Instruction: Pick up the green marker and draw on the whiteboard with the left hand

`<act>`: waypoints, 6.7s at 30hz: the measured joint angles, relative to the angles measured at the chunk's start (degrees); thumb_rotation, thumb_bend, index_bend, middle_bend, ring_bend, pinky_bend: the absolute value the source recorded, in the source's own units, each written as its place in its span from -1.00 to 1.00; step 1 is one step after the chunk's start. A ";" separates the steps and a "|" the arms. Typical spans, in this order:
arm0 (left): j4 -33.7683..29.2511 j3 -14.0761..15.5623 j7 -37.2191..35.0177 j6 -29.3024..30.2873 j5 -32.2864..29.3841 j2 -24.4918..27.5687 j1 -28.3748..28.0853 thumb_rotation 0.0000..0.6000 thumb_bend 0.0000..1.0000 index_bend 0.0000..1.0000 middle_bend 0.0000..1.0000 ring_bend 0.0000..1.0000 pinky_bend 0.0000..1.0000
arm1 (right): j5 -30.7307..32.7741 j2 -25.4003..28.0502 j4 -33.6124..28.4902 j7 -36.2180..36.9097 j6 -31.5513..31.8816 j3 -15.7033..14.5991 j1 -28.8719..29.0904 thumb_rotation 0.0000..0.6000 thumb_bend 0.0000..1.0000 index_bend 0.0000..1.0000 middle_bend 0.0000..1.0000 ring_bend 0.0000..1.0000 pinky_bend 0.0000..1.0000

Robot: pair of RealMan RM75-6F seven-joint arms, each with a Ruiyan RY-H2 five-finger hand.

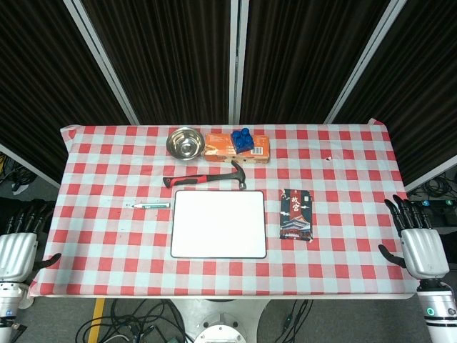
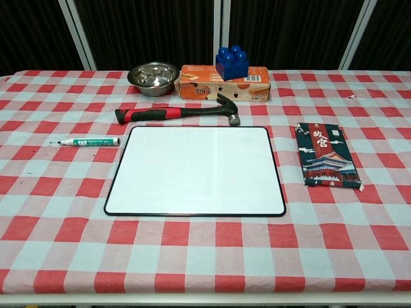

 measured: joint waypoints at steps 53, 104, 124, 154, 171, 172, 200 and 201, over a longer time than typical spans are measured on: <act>20.75 -9.64 26.42 -36.94 -29.95 -26.57 -37.48 1.00 -0.52 -0.13 -0.02 0.50 0.98 | 0.51 2.03 -1.52 -0.16 1.97 0.93 -0.17 1.00 -0.80 -1.00 -1.00 -1.00 -0.87; 15.61 -7.64 6.43 -33.37 -23.65 -24.79 -38.15 1.00 -0.21 0.05 0.17 0.47 1.00 | 1.58 1.74 -0.58 1.19 0.67 0.92 -0.14 1.00 -0.80 -1.00 -1.00 -1.00 -0.86; 37.79 -1.05 -36.52 -23.43 10.39 -36.88 -38.17 1.00 -0.21 -0.03 0.13 0.35 0.92 | 1.05 2.28 -1.30 0.93 0.16 0.51 0.11 1.00 -0.80 -1.00 -1.00 -1.00 -0.85; 53.87 -0.96 -40.92 -24.47 11.13 -50.33 -47.28 1.00 -0.21 -0.03 0.13 0.32 0.91 | 2.70 3.26 -0.27 2.72 -0.07 0.61 -0.54 1.00 -0.80 -1.00 -1.00 -1.00 -0.84; 49.79 -1.38 -39.14 -24.57 7.68 -46.70 -45.58 1.00 -0.21 -0.03 0.13 0.32 0.91 | 2.14 3.01 0.18 3.36 -0.26 0.48 -0.42 1.00 -0.80 -1.00 -1.00 -1.00 -0.83; 50.03 -1.26 -39.14 -24.68 7.62 -46.82 -45.46 1.00 -0.21 -0.03 0.13 0.32 0.91 | 2.15 3.02 0.13 3.30 -0.28 0.48 -0.41 1.00 -0.80 -1.00 -1.00 -1.00 -0.83; 28.93 -1.22 -35.00 -22.85 5.36 -36.91 -39.80 1.00 -0.21 -0.04 0.13 0.29 0.91 | 1.01 2.93 0.60 4.43 0.57 0.30 -0.57 1.00 -0.80 -1.00 -1.00 -1.00 -0.83; 29.00 -1.73 -34.65 -23.11 5.12 -36.90 -40.08 1.00 -0.21 -0.04 0.13 0.29 0.91 | 1.06 2.97 0.55 4.36 0.49 0.31 -0.55 1.00 -0.80 -1.00 -1.00 -1.00 -0.83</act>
